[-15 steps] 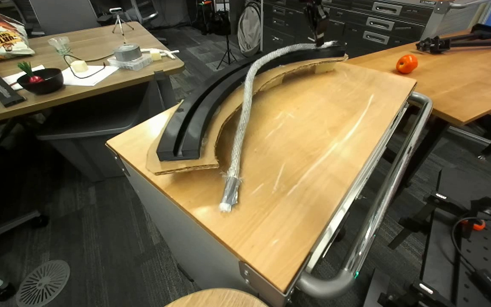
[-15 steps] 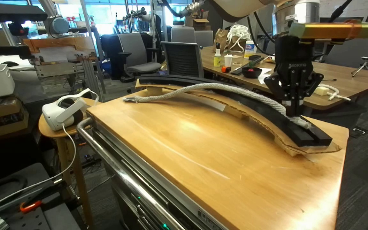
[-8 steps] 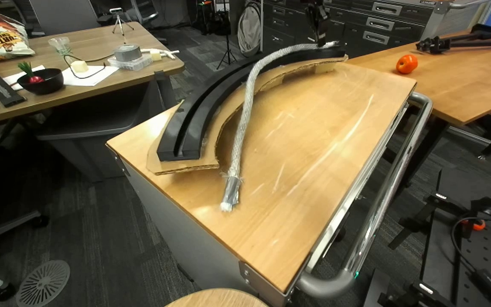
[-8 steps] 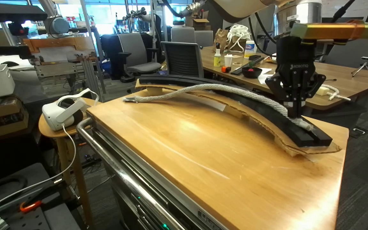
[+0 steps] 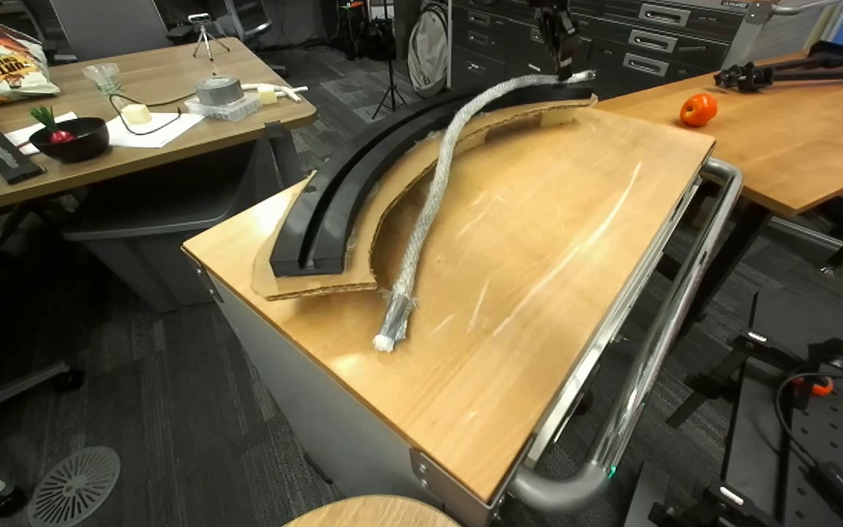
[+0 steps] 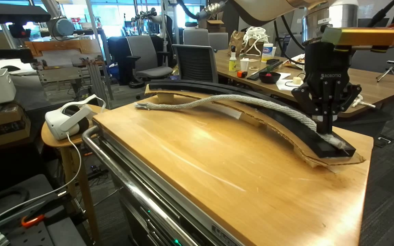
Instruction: Put the white rope on the black board
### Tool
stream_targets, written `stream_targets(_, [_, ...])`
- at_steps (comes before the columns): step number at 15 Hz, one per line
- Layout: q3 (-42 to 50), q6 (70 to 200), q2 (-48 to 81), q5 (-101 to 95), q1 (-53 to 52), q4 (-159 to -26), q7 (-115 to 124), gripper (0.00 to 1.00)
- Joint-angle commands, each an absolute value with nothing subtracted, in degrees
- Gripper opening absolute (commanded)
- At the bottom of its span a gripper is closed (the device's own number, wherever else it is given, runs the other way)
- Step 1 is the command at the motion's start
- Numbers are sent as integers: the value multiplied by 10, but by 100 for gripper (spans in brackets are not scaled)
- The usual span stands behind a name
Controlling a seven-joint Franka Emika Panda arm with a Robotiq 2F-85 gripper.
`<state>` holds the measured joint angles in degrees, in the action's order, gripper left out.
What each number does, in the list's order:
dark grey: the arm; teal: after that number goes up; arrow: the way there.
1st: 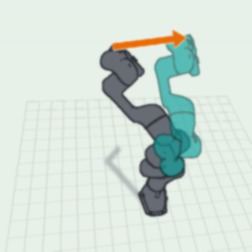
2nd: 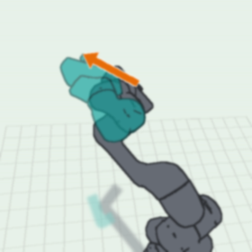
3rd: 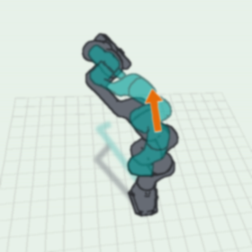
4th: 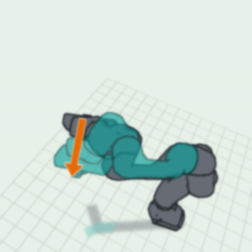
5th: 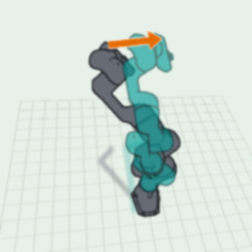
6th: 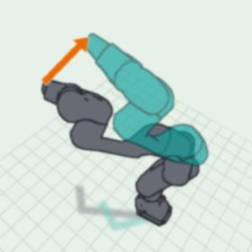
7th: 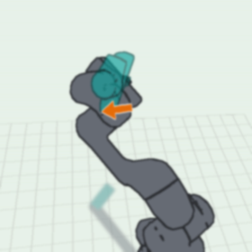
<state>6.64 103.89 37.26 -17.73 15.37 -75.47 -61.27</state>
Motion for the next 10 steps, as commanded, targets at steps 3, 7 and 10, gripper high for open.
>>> stream_targets(3, [48,1037,333,-137,165,-774,-632,34])
stream_targets(7, [20,1036,262,-47,181,-794,-677,65])
stream_targets(10, [9,1002,210,28,193,-797,-742,87])
